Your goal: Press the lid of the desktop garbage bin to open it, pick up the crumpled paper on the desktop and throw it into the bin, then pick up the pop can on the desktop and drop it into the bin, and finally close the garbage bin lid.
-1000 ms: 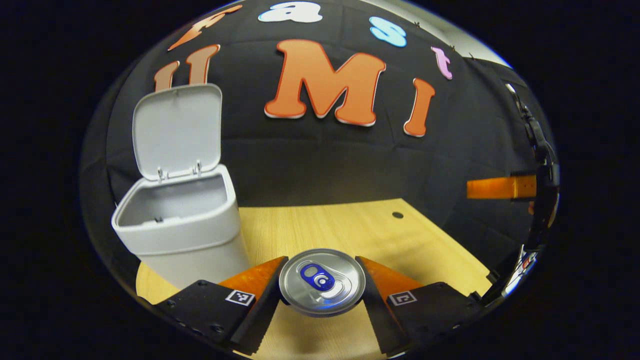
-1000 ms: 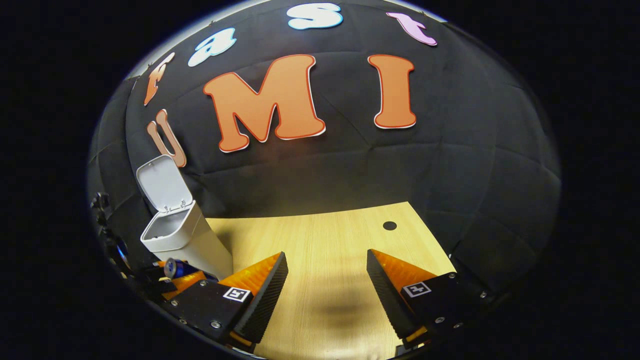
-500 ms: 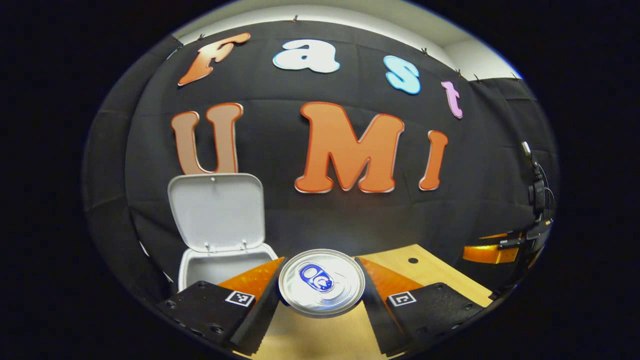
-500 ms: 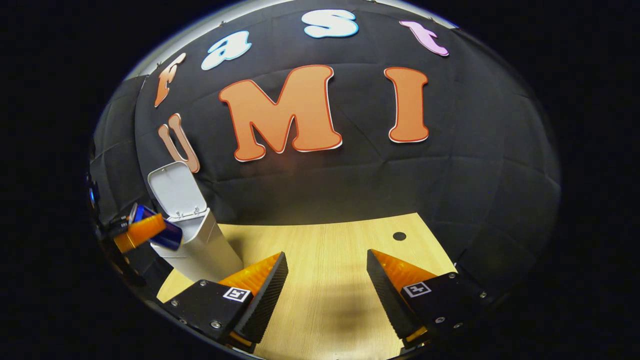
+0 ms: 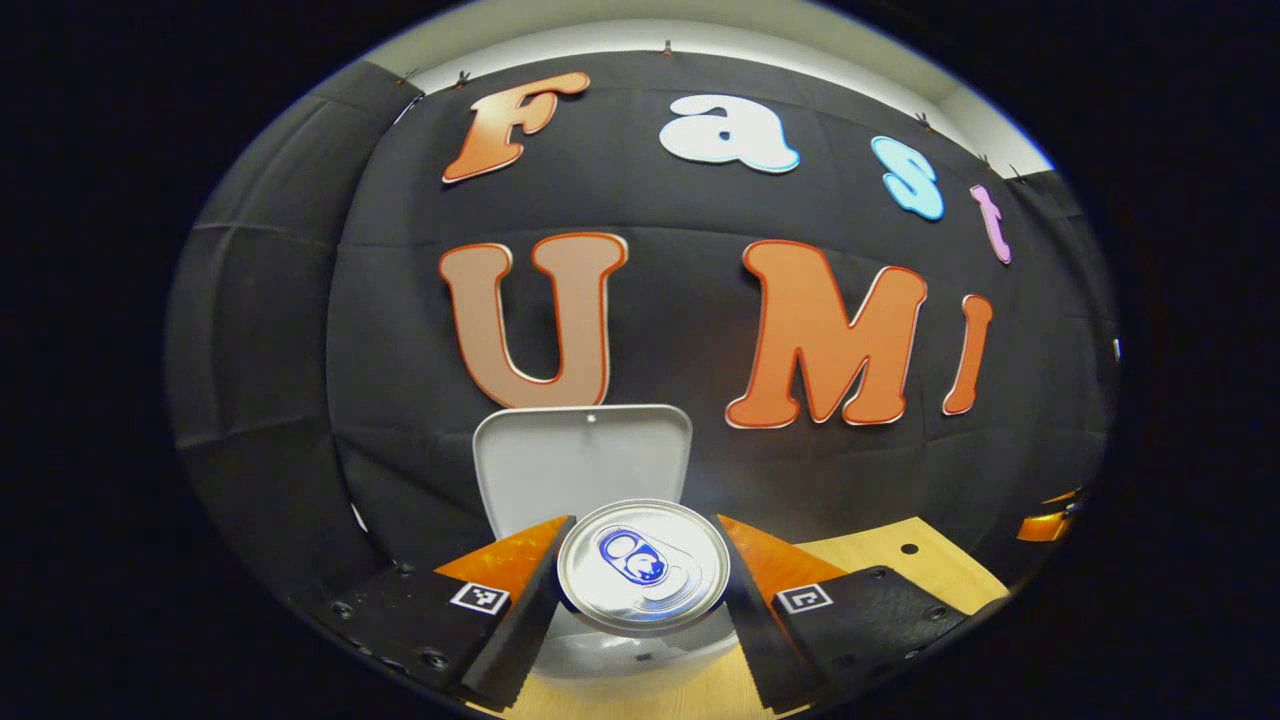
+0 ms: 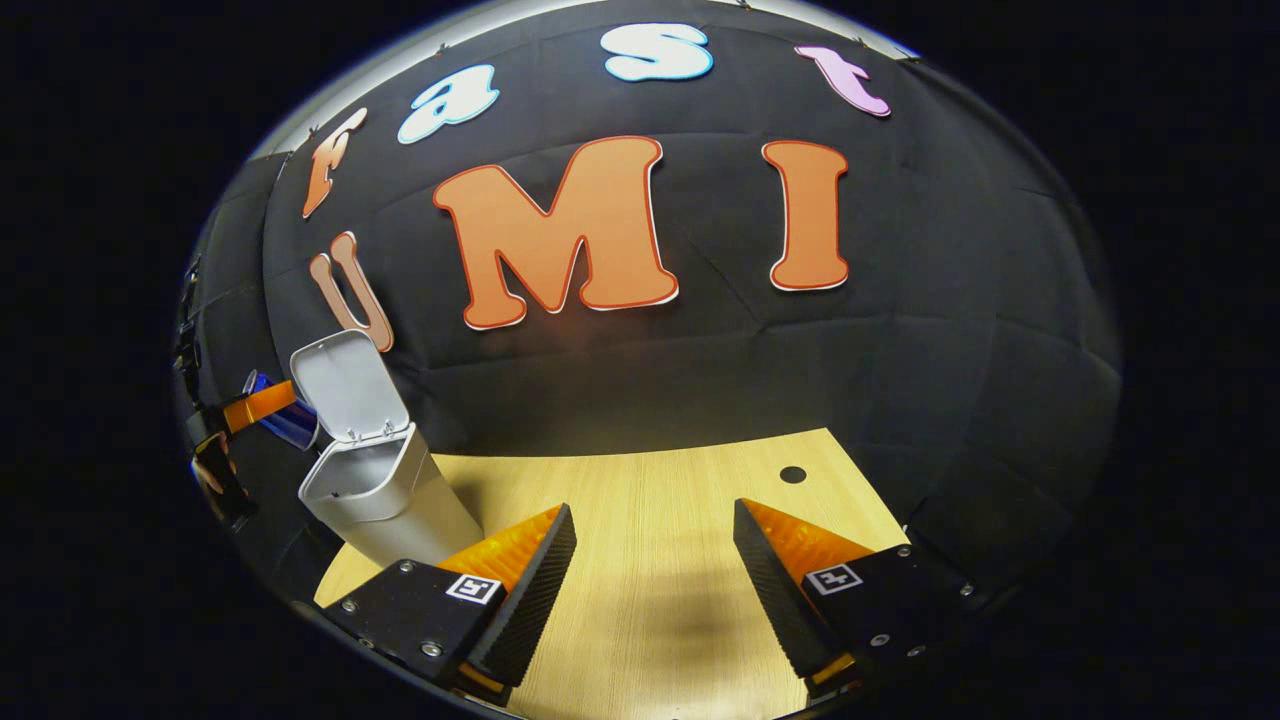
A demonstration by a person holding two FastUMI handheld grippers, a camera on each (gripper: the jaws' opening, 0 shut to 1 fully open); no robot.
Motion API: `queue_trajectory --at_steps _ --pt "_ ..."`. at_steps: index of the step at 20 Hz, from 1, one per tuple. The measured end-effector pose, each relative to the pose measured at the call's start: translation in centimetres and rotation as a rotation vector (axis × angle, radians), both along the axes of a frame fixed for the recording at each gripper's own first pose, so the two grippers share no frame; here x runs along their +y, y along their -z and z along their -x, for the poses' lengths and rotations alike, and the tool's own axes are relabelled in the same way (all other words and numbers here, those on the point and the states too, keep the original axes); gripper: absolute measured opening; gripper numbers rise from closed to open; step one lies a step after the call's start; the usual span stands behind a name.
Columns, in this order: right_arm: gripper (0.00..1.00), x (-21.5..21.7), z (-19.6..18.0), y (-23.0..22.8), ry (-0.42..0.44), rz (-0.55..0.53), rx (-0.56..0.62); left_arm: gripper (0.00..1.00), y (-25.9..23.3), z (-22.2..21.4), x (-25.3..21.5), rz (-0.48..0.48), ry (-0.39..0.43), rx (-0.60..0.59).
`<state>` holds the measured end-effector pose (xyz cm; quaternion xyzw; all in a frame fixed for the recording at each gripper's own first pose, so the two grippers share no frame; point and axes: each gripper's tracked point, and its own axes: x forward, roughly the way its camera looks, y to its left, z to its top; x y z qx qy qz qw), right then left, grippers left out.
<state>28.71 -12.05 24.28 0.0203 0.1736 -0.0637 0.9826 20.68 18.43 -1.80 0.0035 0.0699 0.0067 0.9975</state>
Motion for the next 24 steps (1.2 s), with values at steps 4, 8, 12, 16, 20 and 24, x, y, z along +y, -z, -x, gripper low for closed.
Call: queue_trajectory --at_steps 4,8,12,16,20,24 --pt "0.95 -0.4 0.3 0.2 0.027 -0.008 0.004 0.82 3.5 -2.5 2.5 -0.017 -0.041 0.073" --pt "0.95 -0.4 0.5 0.9 0.045 -0.015 0.017 0.82 7.0 -4.1 3.2 -0.005 -0.045 0.142" --pt "0.95 -0.4 0.7 1.5 0.056 -0.02 0.03 0.82 10.0 -4.8 3.5 -0.017 -0.052 0.209" --pt "0.95 -0.5 0.7 2.0 0.067 -0.022 0.045 0.84 8.9 -4.7 3.6 0.018 -0.068 0.159" --pt "0.95 0.0 0.7 2.0 0.058 -0.024 0.046 0.86 7.8 -4.0 3.1 0.006 -0.054 0.139" --pt "0.95 0.5 0.8 2.0 0.046 -0.023 0.05 0.93 7.1 -3.5 3.1 0.007 -0.058 0.131"
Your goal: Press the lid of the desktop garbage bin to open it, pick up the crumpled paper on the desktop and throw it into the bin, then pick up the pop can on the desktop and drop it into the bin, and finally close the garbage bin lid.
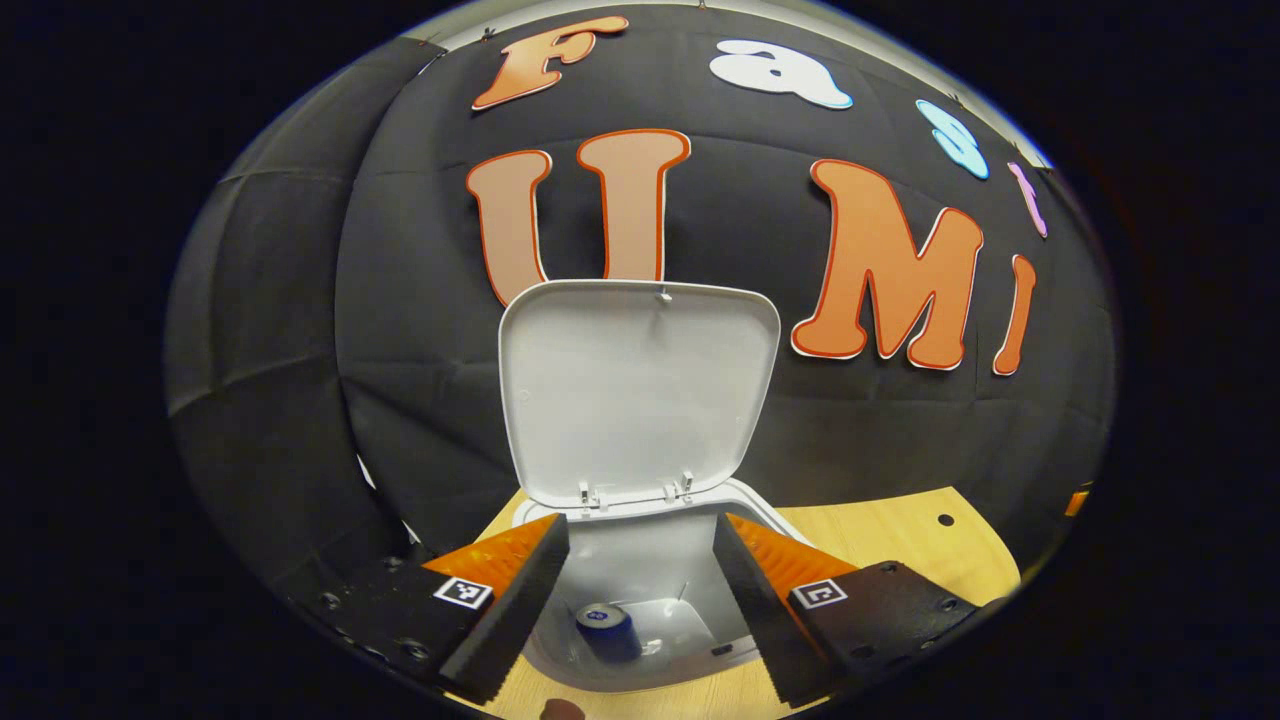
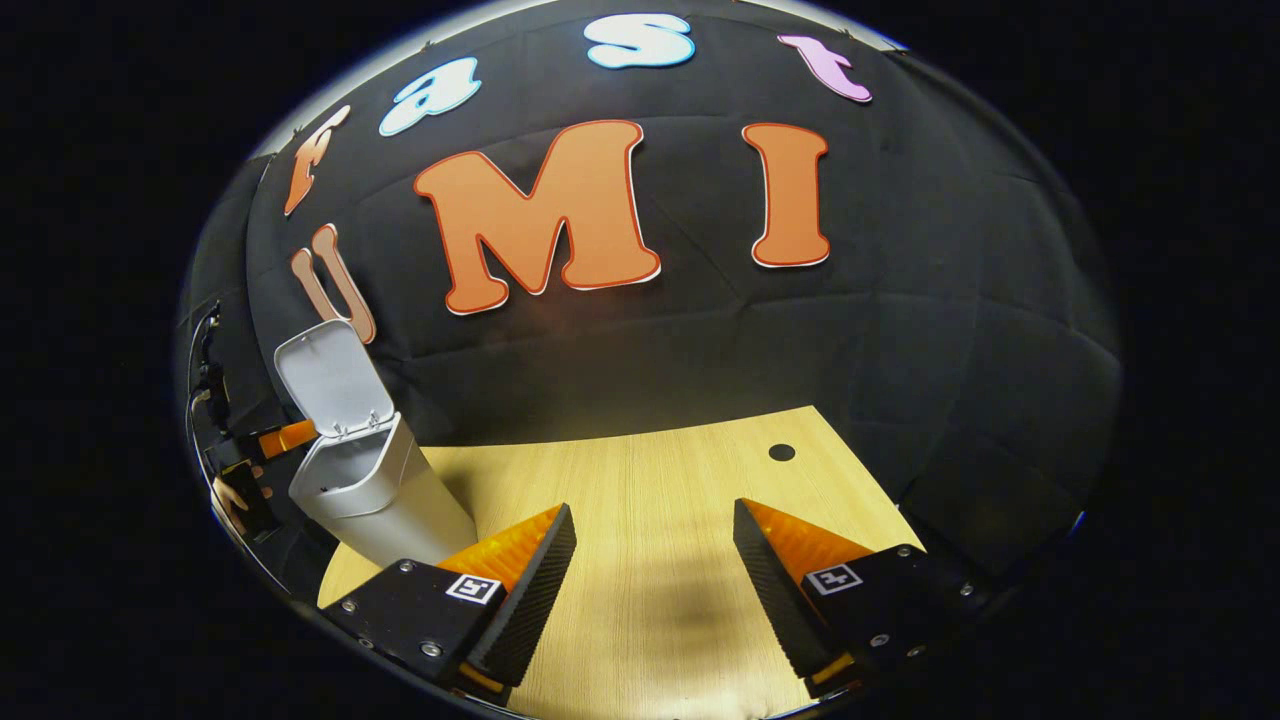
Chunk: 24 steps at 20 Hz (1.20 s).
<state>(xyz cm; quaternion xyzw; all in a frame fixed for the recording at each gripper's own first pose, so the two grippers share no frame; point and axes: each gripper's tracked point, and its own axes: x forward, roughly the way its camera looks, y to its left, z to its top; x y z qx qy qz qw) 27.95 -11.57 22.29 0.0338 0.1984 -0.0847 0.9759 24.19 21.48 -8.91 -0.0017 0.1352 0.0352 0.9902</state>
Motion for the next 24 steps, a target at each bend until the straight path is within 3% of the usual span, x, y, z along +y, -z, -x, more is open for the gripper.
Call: queue_trajectory --at_steps 9,16,24 --pt "0.95 0.5 0.7 -0.2 -0.015 0.0 -0.006 0.94 -2.9 1.9 -0.3 -0.005 0.007 -0.029" --pt "0.95 0.8 1.5 -0.5 -0.028 -0.015 -0.022 0.94 -12.8 1.7 -0.4 -0.019 0.002 -0.167" --pt "0.95 -0.3 2.1 -0.6 -0.003 -0.071 -0.041 0.94 -22.2 -3.7 0.0 0.01 -0.014 -0.243"
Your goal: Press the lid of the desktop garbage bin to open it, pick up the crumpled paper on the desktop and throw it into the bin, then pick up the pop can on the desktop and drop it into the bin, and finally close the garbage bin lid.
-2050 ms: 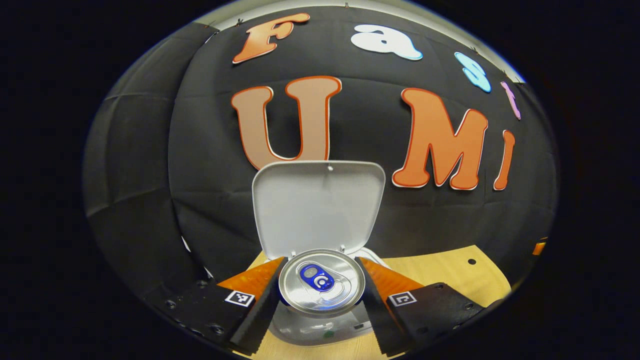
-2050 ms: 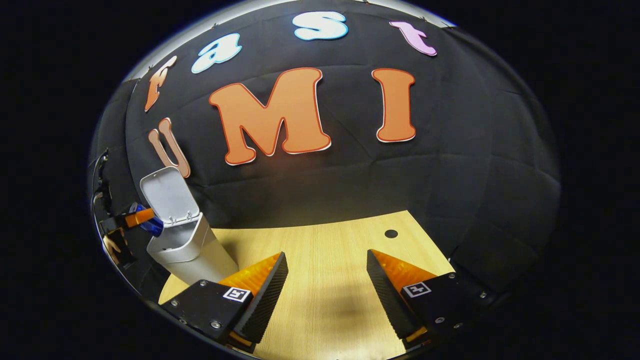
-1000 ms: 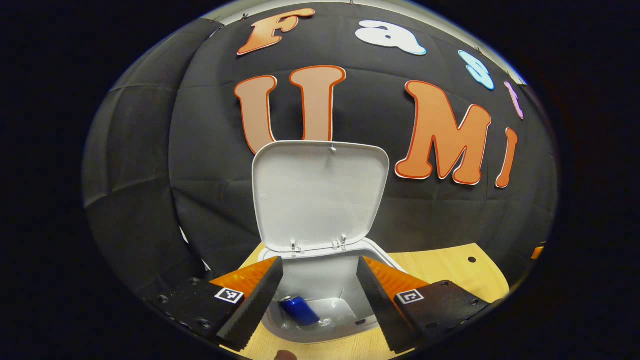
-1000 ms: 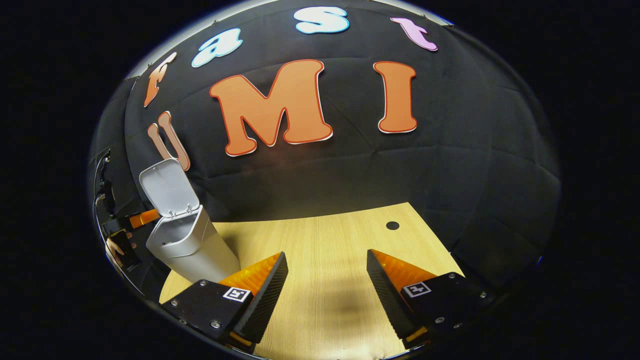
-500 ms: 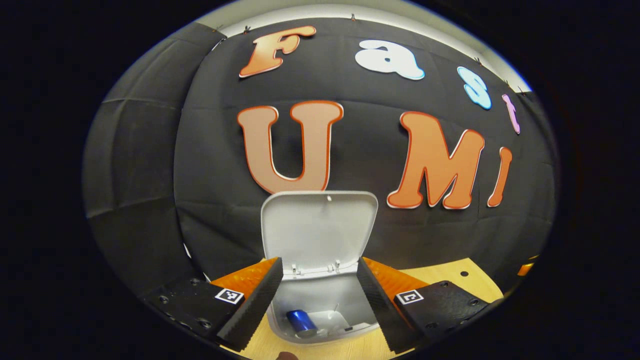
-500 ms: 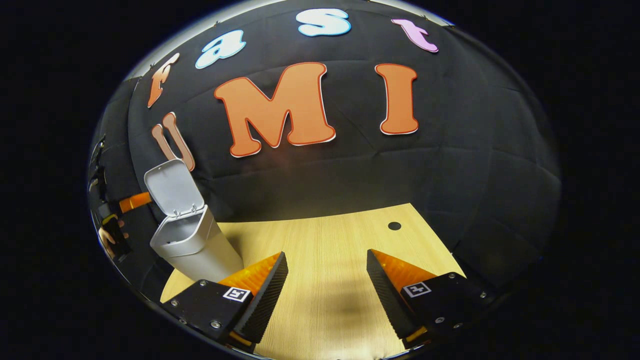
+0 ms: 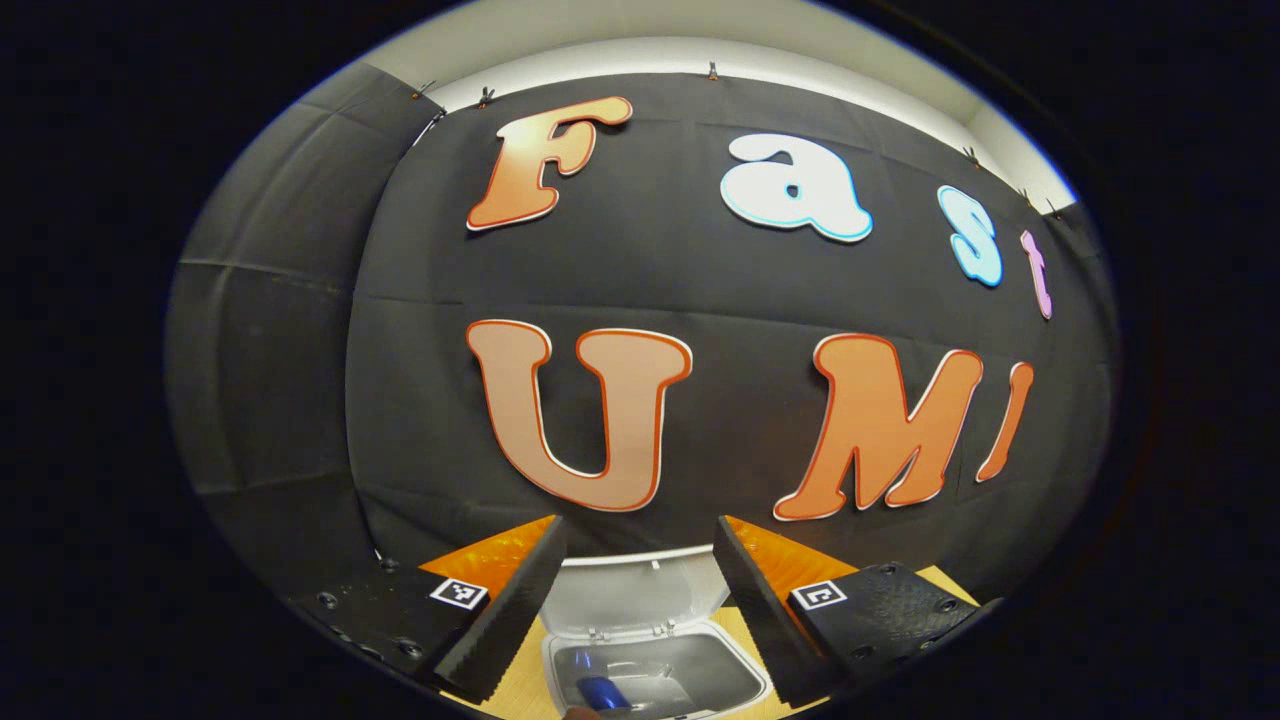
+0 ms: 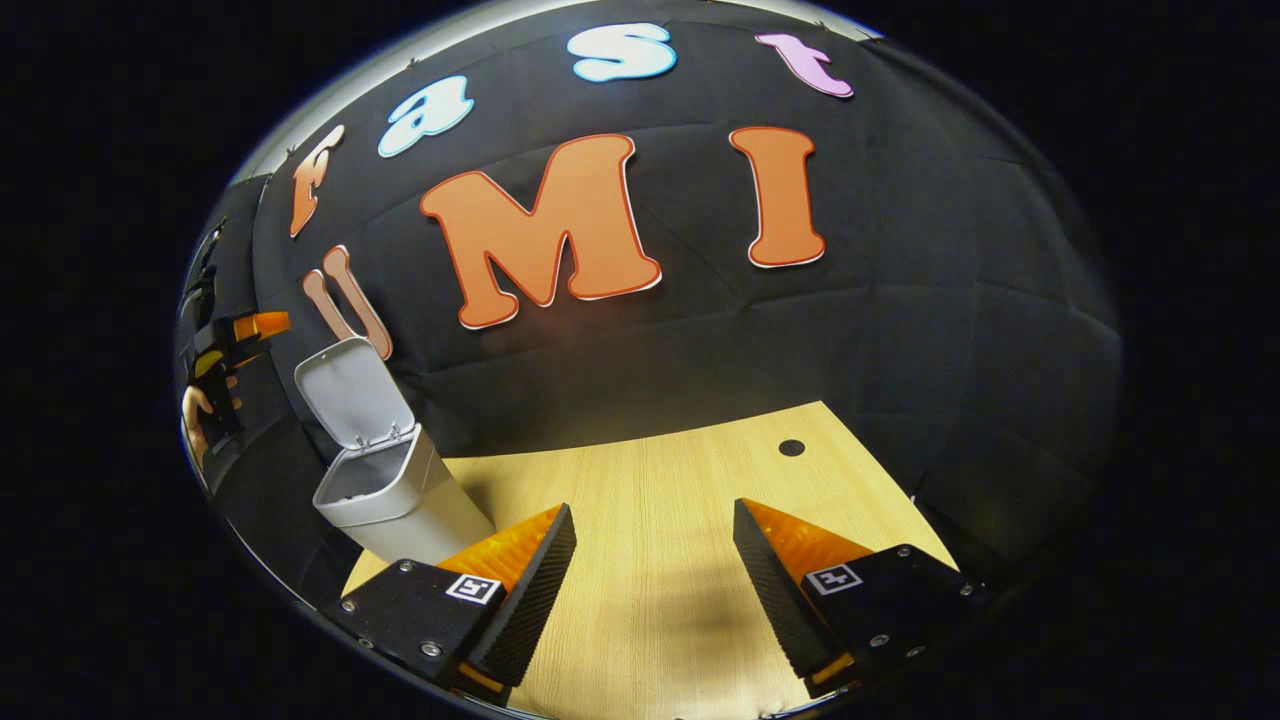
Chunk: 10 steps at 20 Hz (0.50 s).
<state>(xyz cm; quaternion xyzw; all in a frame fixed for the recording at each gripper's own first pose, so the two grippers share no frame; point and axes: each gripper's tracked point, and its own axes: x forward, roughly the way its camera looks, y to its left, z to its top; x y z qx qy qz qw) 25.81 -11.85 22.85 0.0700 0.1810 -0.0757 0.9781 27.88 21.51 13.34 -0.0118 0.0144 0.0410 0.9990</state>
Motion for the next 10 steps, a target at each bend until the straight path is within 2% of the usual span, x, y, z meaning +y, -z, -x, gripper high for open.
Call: queue_trajectory --at_steps 5,10 --pt "0.95 -1.2 0.0 0.3 0.032 -0.014 0.002 0.94 0.3 -6.4 1.0 0.051 -0.013 0.086" --pt "0.95 -2.7 -0.1 0.4 0.073 -0.032 -0.003 0.94 3.8 -10.3 2.6 -0.013 -0.046 0.183"
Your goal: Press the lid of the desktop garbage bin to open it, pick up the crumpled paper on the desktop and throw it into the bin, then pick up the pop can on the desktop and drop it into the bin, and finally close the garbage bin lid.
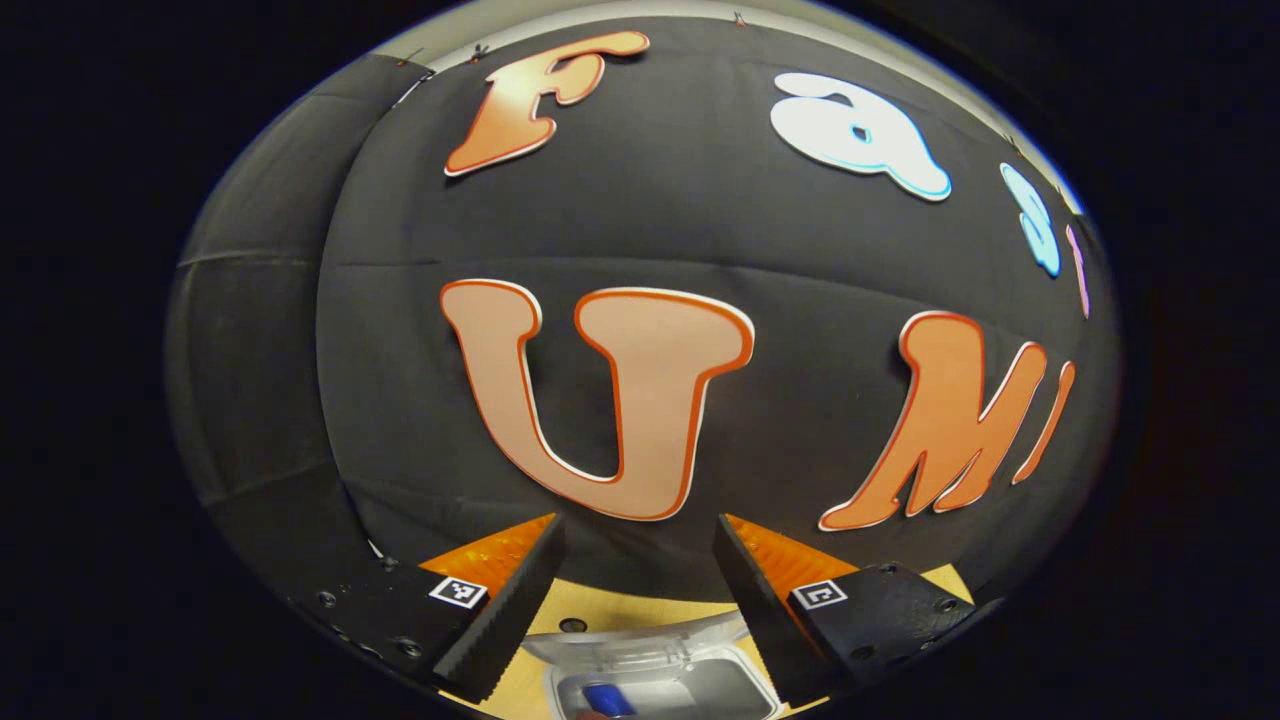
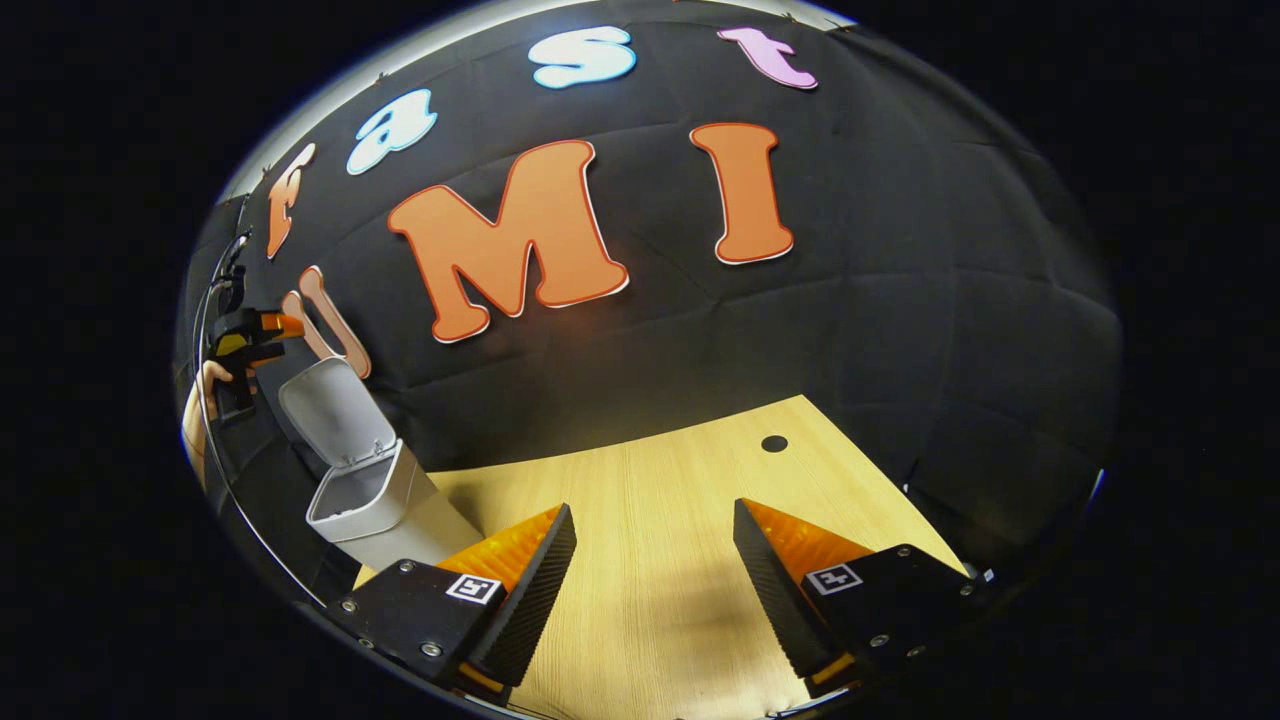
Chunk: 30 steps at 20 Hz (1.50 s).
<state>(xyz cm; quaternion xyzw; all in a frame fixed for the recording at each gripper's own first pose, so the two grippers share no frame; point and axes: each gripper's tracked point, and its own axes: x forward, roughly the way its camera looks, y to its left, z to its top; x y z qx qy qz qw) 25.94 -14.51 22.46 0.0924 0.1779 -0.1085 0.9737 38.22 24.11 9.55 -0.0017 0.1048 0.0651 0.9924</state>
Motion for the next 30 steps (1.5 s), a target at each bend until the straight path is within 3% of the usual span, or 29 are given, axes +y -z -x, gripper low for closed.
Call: queue_trajectory --at_steps 7,14,18,30 --pt "0.95 0.2 0.1 1.8 0.002 -0.028 0.042 0.95 6.3 -0.7 0.9 0.061 -0.011 0.119" --pt "0.95 1.0 -0.1 1.6 -0.042 -0.037 0.048 0.95 8.1 4.2 -1.0 0.112 0.049 0.125" --pt "0.95 1.6 -0.1 1.7 -0.078 -0.036 0.056 0.95 9.3 7.7 -2.6 0.089 0.083 0.124" --pt "0.95 1.2 1.1 1.8 -0.161 -0.012 0.077 0.95 16.5 14.3 -5.8 0.082 0.084 0.168"
